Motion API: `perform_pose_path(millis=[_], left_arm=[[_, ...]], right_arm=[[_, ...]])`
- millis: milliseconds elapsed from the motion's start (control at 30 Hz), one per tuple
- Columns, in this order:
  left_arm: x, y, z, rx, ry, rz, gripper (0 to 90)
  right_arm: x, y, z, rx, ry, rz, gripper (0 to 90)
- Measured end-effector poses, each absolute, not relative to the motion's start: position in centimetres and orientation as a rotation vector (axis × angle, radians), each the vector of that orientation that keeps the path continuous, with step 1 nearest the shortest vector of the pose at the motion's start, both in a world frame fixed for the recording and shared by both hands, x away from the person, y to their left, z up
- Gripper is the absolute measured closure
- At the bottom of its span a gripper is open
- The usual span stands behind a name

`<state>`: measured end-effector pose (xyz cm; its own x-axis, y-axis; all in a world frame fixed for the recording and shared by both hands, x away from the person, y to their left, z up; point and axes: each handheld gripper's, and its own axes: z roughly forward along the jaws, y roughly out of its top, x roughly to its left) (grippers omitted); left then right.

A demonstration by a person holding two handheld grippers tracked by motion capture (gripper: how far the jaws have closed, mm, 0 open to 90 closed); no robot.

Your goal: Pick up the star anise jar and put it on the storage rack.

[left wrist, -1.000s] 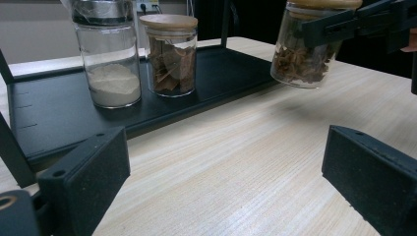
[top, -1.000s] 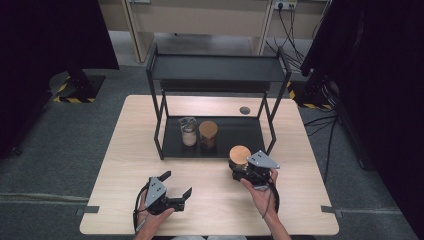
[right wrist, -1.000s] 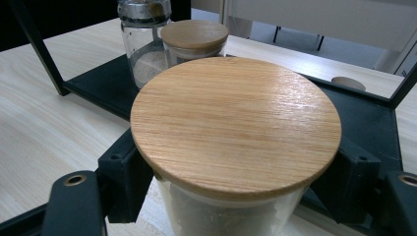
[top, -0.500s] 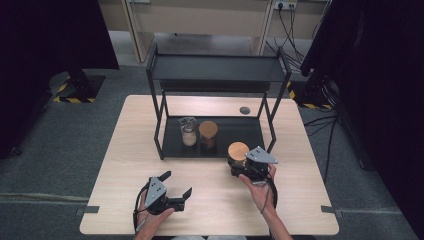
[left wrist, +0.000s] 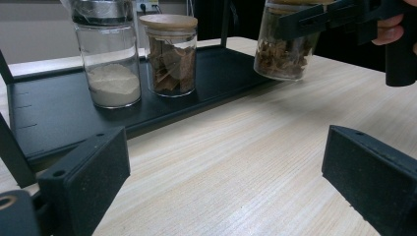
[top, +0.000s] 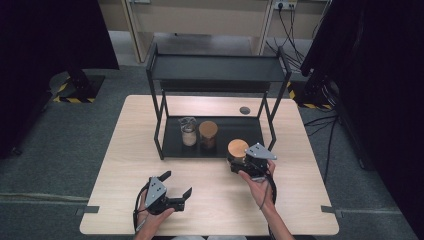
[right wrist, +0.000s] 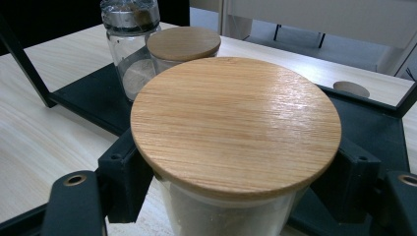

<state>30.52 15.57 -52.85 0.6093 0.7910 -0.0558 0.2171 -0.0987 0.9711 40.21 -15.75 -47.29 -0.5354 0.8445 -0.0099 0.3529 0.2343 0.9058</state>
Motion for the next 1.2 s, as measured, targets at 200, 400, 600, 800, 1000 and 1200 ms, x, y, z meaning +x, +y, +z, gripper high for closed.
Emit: perform_pose_path(millis=[200,400,600,800,1000,1200], left_arm=[[30.5,15.6,-52.8,1.638,0.851,0.596,3.5],[30.5,15.6,-52.8,1.638,0.851,0.597,3.5],[30.5,15.6,-52.8,1.638,0.851,0.597,3.6],[30.5,15.6,-52.8,1.638,0.851,0.597,3.5],[30.5,15.6,-52.8,1.639,0.851,0.596,3.5],[30.5,15.6,-52.8,1.638,0.851,0.596,3.5]], right_arm=[[40.6,-15.6,-47.1,1.092,2.002,1.267,25.8],[41.0,-15.4,-47.1,1.093,2.001,1.268,25.8],[41.4,-15.3,-47.0,1.093,2.0,1.267,25.8],[42.0,-15.1,-46.9,1.093,1.998,1.269,25.8],[42.5,-14.9,-46.8,1.094,2.0,1.266,25.8],[43.2,-14.7,-46.9,1.094,2.0,1.258,25.8]])
